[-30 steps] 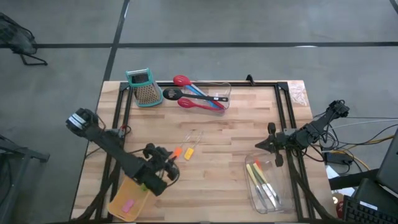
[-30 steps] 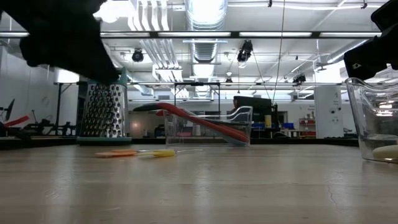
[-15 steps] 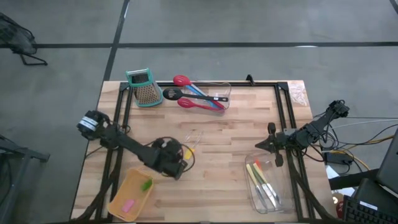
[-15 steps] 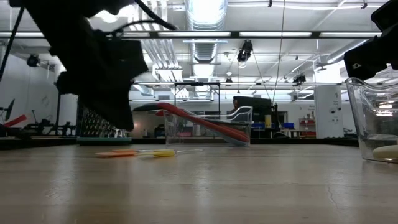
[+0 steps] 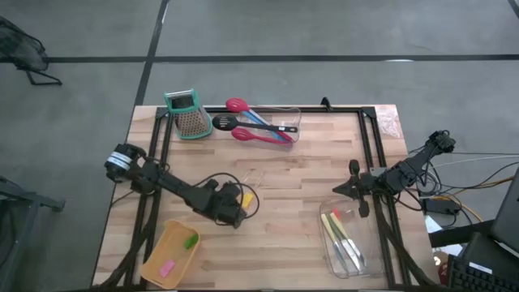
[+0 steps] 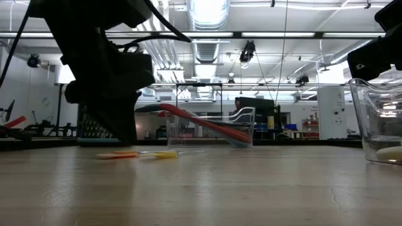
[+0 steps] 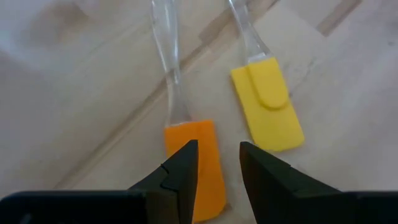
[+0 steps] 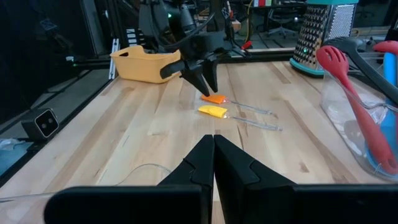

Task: Pick & Place Kitchen Items
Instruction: Put the orange spatula into the yellow bin

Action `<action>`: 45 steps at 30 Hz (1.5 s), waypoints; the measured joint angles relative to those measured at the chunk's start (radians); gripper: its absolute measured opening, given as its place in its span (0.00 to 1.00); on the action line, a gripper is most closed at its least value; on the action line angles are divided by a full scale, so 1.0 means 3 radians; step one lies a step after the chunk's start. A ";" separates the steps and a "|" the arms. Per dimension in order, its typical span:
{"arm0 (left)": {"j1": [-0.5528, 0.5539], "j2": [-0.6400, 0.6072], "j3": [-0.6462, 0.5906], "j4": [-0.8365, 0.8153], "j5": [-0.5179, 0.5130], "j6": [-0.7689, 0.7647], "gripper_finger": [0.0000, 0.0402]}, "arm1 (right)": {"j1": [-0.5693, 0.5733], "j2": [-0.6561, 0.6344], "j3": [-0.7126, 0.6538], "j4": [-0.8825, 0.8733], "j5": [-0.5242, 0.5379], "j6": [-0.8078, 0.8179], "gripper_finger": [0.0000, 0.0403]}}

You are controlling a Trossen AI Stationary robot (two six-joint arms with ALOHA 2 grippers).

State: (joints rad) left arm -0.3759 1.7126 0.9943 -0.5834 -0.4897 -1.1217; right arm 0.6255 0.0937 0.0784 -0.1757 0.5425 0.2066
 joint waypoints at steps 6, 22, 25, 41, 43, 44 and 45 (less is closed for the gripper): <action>0.0000 0.0000 0.0000 0.0001 0.0080 0.0086 0.40 | 0.0000 0.0000 0.0000 0.0000 0.0001 0.0000 0.02; 0.0050 -0.0001 -0.0240 0.0030 0.0042 -0.0056 0.58 | 0.0000 0.0000 0.0000 0.0000 0.0001 0.0000 0.02; 0.0050 -0.0009 -0.0307 0.0151 0.0048 -0.0027 0.58 | 0.0000 0.0000 0.0000 0.0000 0.0000 0.0000 0.02; 0.0053 -0.0020 -0.0538 0.0490 0.0172 0.0092 0.46 | 0.0000 -0.0001 0.0000 0.0000 0.0001 0.0000 0.02; 0.0053 -0.0018 -0.0539 0.0501 0.0182 0.0134 0.40 | 0.0000 -0.0001 0.0000 0.0000 0.0001 0.0000 0.02; 0.0053 -0.0018 -0.0540 0.0517 0.0183 0.0158 0.37 | 0.0000 -0.0001 0.0000 0.0000 0.0001 0.0000 0.02; 0.0053 -0.0017 -0.0540 0.0526 0.0183 0.0169 0.34 | 0.0001 -0.0001 0.0000 0.0000 0.0001 0.0000 0.02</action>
State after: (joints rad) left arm -0.3599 1.7077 0.8322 -0.4256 -0.4347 -1.0710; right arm 0.6256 0.0933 0.0784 -0.1757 0.5426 0.2066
